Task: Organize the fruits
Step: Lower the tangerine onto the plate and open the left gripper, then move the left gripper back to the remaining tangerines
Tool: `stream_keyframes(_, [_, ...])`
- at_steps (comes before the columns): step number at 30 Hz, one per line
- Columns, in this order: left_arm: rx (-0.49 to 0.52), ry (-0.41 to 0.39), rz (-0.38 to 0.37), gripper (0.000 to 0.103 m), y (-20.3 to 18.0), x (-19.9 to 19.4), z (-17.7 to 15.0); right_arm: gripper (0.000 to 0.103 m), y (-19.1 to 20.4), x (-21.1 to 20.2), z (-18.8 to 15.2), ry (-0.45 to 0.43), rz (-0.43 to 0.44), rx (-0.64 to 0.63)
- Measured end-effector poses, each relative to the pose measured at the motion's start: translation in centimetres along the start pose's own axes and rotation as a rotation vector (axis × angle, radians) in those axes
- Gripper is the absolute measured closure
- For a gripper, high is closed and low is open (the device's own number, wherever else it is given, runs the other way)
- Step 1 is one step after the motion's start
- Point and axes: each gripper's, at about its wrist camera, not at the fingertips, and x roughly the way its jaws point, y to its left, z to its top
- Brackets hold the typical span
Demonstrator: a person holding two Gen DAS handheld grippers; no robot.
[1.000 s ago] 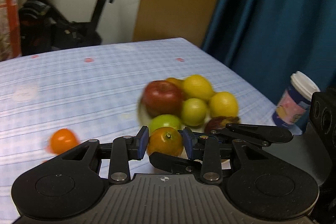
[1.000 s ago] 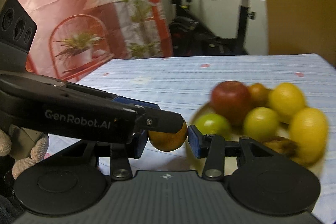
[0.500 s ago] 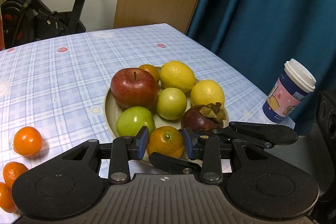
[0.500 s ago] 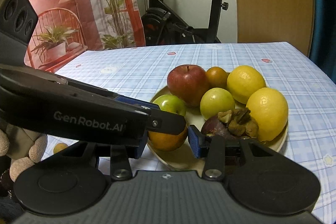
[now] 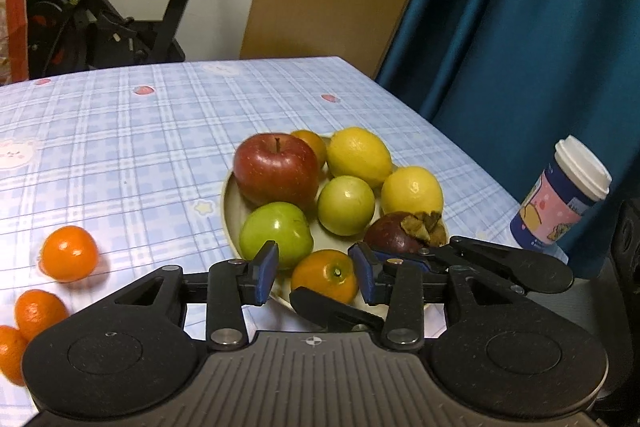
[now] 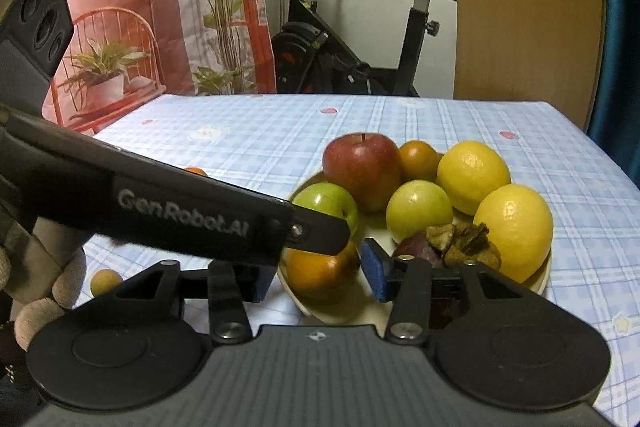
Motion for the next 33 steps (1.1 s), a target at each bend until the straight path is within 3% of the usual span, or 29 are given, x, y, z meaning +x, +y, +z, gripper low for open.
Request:
stream_keyframes(12, [-0.079, -0.083, 0.161, 0.055, 2.2, -4.5, -0.7, 0.049, 1.4, -0.7, -0.1, -0.125, 0.111, -0.075])
stream_keyframes(23, [-0.235, -0.157, 0.284, 0.055, 7.0, -10.6, -2.3, 0.048, 1.9, -0.3, -0.3, -0.102, 0.189, -0.080])
stream_keyframes(33, [-0.261, -0.135, 0.319, 0.055, 8.7, -12.5, -3.6, 0.048, 2.5, 0.2, -0.6, -0.061, 0.236, -0.107])
